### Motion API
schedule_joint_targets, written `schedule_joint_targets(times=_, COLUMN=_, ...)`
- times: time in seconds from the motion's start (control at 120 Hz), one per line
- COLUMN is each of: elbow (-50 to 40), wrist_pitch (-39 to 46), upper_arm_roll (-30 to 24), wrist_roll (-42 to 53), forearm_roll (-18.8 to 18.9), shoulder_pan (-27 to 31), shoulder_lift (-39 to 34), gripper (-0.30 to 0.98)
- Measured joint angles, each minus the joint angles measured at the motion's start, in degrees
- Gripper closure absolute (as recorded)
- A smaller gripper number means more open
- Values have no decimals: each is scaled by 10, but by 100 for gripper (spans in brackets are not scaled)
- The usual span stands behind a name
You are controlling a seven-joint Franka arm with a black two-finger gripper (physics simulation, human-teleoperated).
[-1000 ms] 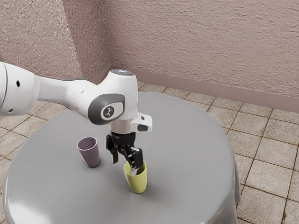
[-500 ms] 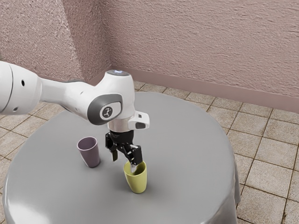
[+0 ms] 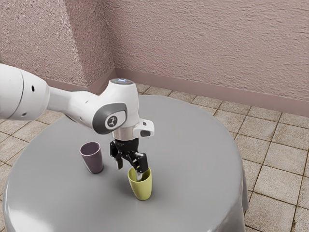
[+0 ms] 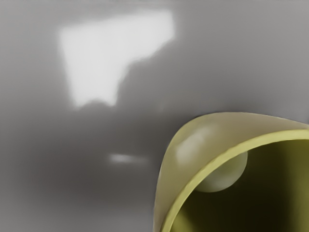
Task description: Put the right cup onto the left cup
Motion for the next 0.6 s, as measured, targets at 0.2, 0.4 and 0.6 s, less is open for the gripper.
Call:
schedule_joint_targets(times=0.2, elbow=0, wrist_pitch=13, upper_arm_roll=0, wrist_roll=-1, forearm_roll=1, shoulder_pan=-1, shoulder_lift=7, gripper=23)
schedule_joint_targets(times=0.4, elbow=2, wrist_pitch=18, upper_arm_roll=-1, wrist_roll=-4, forearm_roll=2, shoulder_pan=-2, shoulder_lift=6, gripper=58)
schedule_joint_targets(times=0.6, elbow=3, wrist_pitch=21, upper_arm_roll=-2, wrist_roll=-6, forearm_roll=4, shoulder_pan=-4, shoulder_lift=6, gripper=72)
